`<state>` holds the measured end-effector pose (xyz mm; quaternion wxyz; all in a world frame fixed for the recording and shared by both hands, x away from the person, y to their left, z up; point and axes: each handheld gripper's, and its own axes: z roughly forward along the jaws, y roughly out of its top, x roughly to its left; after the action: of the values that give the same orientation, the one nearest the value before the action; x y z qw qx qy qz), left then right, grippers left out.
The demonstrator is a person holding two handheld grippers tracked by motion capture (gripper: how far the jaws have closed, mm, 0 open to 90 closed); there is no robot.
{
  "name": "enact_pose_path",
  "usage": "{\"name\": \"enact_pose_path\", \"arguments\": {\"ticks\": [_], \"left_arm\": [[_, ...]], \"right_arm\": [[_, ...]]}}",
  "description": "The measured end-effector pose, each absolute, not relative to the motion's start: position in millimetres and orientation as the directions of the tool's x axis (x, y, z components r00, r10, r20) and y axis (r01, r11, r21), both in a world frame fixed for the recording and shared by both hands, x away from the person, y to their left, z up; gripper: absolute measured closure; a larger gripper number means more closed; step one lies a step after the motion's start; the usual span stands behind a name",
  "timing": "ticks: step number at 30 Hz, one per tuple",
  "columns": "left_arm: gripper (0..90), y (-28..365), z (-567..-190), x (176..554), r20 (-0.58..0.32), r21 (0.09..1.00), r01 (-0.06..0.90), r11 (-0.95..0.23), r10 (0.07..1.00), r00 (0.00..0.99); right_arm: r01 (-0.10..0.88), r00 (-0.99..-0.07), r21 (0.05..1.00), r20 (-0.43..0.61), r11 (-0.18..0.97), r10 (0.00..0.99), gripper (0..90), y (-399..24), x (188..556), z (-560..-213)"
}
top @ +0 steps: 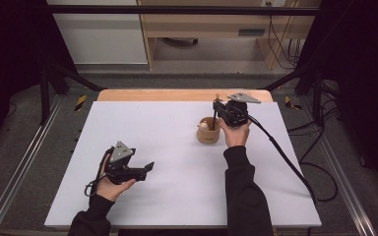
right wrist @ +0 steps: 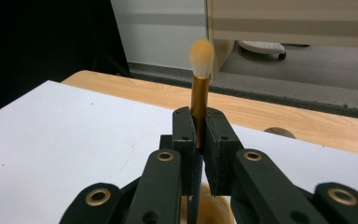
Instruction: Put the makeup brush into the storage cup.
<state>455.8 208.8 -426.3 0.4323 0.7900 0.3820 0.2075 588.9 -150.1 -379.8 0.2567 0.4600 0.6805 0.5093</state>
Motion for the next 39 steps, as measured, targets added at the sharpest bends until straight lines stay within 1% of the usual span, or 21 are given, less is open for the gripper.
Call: {"name": "enact_pose_path", "arguments": {"ticks": [25,39], "left_arm": [[14.6,207.3,-426.9,455.7,0.002,0.839,0.424,-0.341,0.781,0.624],[14.6,206.9,-427.1,455.7,0.003,0.837,0.425,-0.345,0.78,0.626]], "right_arm": [[0.417,-0.439,0.906,0.135,0.068,0.888,83.8,-145.6,590.9,-398.5],[0.44,-0.434,0.895,0.142,0.072,0.889,83.7,-144.9,591.8,-403.5]]}}
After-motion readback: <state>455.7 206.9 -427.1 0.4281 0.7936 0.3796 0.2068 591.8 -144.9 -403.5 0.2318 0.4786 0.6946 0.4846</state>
